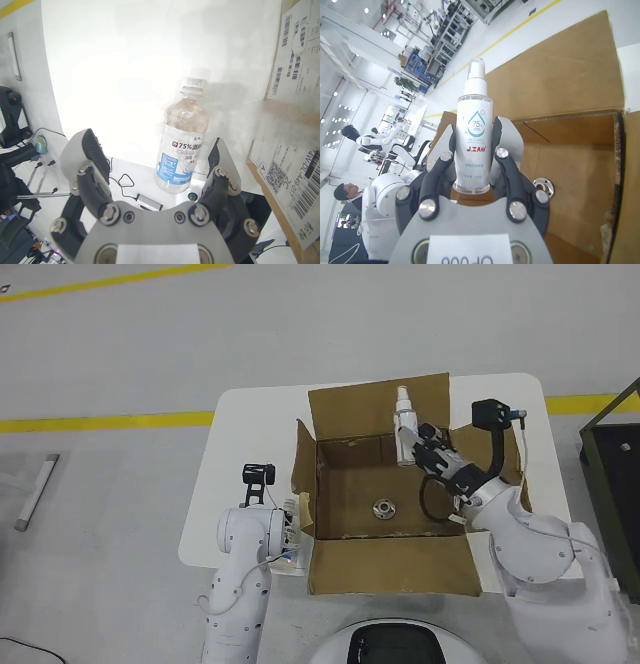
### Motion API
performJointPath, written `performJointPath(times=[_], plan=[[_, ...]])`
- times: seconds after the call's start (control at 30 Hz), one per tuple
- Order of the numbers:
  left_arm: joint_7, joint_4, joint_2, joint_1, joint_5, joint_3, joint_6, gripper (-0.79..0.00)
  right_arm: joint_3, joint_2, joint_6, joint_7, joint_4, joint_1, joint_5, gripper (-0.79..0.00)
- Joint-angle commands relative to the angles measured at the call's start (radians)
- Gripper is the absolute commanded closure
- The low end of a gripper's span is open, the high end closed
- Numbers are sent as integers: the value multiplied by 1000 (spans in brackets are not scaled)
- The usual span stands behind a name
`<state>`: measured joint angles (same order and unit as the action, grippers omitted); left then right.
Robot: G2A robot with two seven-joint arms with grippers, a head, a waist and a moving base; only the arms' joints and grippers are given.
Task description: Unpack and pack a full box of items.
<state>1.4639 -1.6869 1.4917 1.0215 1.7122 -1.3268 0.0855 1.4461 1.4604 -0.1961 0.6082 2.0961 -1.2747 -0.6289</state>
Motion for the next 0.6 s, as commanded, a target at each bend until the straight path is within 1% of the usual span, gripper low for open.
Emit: performJointPath(times=[0.0,0.2,0.5,0.57], plan=[[0,0,0,0,0,0,0,-785,30,-2,16,-33,28,-32,39,0],[0,0,0,0,0,0,0,-785,160,-11,51,-98,136,-156,135,0],[0,0,0,0,0,0,0,-785,382,-26,58,-113,249,-336,172,0],[0,0,0,0,0,0,0,-785,427,-28,64,-114,254,-378,181,0]])
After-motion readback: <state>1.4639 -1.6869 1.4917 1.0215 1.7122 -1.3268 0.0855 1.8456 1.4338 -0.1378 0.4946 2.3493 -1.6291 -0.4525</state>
